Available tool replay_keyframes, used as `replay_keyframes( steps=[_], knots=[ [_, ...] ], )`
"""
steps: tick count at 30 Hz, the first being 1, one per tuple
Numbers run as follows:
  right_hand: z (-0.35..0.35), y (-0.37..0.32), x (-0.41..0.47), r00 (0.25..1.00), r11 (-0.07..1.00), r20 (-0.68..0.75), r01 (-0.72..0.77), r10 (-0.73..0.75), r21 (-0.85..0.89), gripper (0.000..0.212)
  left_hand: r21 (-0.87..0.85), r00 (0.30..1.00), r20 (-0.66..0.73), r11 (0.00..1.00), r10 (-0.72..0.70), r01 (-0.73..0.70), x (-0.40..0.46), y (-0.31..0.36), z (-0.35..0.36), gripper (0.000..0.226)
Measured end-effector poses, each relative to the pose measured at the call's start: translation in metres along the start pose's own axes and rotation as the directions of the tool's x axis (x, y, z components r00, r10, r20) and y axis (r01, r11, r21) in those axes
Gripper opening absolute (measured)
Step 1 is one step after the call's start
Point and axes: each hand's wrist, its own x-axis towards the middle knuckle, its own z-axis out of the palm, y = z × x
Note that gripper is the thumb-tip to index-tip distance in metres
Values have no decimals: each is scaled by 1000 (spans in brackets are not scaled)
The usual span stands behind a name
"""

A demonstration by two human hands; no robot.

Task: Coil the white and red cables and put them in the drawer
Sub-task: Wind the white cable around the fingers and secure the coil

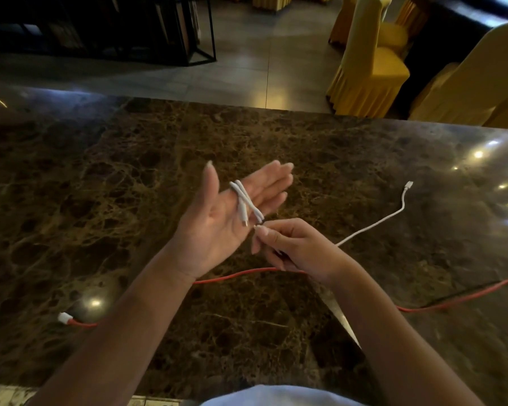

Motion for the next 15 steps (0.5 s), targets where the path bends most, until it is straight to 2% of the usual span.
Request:
replay_keyframes(
  steps=[2, 5, 7, 9, 11, 12, 13, 15],
  knots=[
    [2, -13, -9, 999, 975, -43, -13, 3, -224, 30, 100, 999, -35, 995, -6, 10, 1, -2, -10, 113],
    [7, -30, -18, 997, 789, -74, -58, 15, -612, 20, 242, 997, -73, 969, -27, 44, 0, -8, -21, 121],
    [12, -40, -23, 997, 689, -69, -67, 25, -722, 15, 292, 995, -98, 955, -22, 50, 2, -8, -20, 127],
    [14, -52, -27, 997, 603, -67, -69, 26, -795, 11, 365, 993, -121, 930, -3, 47, 9, -5, -10, 147],
    [11, -65, -31, 997, 482, -69, -52, -18, -875, 12, 398, 995, -93, 914, -46, 80, 7, -6, -4, 172],
    [8, -73, -34, 997, 428, -66, -45, -36, -903, 14, 413, 991, -86, 902, -98, 125, 3, -12, -5, 174],
    [5, -83, -37, 997, 382, -61, -42, -39, -923, 14, 454, 983, -114, 873, -143, 180, -4, -24, -12, 164],
    [1, -104, -43, 999, 292, -33, -34, 9, -956, 15, 577, 977, -102, 788, -189, 213, -18, -45, -27, 122]
  ],
)
